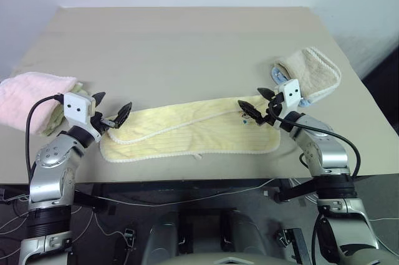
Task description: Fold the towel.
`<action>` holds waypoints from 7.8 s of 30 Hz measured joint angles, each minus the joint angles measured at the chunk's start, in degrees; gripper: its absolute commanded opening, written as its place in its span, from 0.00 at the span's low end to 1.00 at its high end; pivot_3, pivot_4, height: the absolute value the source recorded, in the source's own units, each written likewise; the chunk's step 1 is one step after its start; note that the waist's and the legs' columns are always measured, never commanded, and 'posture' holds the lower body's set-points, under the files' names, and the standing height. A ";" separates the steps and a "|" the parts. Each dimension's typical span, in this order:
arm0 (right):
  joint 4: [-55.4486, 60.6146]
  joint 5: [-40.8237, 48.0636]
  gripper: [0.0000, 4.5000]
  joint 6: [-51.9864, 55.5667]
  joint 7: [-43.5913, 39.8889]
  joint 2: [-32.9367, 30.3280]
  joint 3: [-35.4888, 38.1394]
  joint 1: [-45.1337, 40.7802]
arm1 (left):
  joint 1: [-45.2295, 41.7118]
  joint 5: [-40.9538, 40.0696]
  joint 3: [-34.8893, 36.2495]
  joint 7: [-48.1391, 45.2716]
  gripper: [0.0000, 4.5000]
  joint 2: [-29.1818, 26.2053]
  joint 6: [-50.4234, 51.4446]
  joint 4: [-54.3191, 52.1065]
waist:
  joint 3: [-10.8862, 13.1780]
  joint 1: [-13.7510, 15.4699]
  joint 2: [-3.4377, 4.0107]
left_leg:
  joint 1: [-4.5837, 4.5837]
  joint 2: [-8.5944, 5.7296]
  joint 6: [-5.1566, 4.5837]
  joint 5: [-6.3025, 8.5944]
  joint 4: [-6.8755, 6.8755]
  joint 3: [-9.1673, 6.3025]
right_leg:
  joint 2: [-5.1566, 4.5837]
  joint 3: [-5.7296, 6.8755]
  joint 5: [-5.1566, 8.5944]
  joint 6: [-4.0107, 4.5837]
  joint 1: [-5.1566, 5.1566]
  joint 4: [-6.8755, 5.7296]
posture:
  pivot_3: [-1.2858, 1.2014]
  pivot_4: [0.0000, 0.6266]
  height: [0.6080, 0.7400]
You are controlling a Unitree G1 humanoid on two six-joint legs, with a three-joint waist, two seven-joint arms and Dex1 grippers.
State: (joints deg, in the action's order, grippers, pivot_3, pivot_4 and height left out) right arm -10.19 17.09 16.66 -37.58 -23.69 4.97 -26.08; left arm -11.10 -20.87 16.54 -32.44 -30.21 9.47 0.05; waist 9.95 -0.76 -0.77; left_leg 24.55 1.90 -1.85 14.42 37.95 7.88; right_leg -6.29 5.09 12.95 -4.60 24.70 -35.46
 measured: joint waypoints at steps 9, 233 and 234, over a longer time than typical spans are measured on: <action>-0.06 -0.11 0.99 -0.40 0.53 -0.16 0.05 -0.02 | -0.69 -0.89 -1.45 -4.09 1.00 0.53 -0.22 0.58 | 0.00 -0.05 0.00 | 0.00 0.00 0.00 0.00 0.00 0.01 | 0.01 0.00 0.00 0.00 0.00 0.00 | 0.52 0.24 1.00; -18.21 -18.72 1.00 -29.03 -6.32 -18.45 -7.22 -9.50 | -11.50 12.60 -1.93 -8.70 1.00 -18.31 -21.23 37.02 | 0.12 -0.14 0.18 | -0.11 -0.19 -0.19 0.16 0.27 0.28 | -0.39 -0.09 0.33 -0.14 0.13 -0.66 | 0.52 0.24 1.00; -15.80 -17.16 1.00 -26.74 -6.81 -18.38 -6.27 -8.13 | -11.87 12.57 -1.70 -8.40 1.00 -18.32 -21.09 36.75 | 0.12 -0.12 0.18 | -0.11 -0.19 -0.19 0.16 0.27 0.27 | -0.39 -0.09 0.33 -0.14 0.12 -0.66 | 0.52 0.24 1.00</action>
State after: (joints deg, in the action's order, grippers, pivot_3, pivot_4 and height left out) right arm -25.99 -0.07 -10.07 -44.39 -42.06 -1.30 -34.21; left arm -22.96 -8.31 14.83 -40.83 -48.53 -11.62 36.79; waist 10.06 -0.88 -0.59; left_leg 24.44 1.71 -2.04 14.57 38.22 8.14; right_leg -6.68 5.00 13.28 -4.73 24.83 -36.13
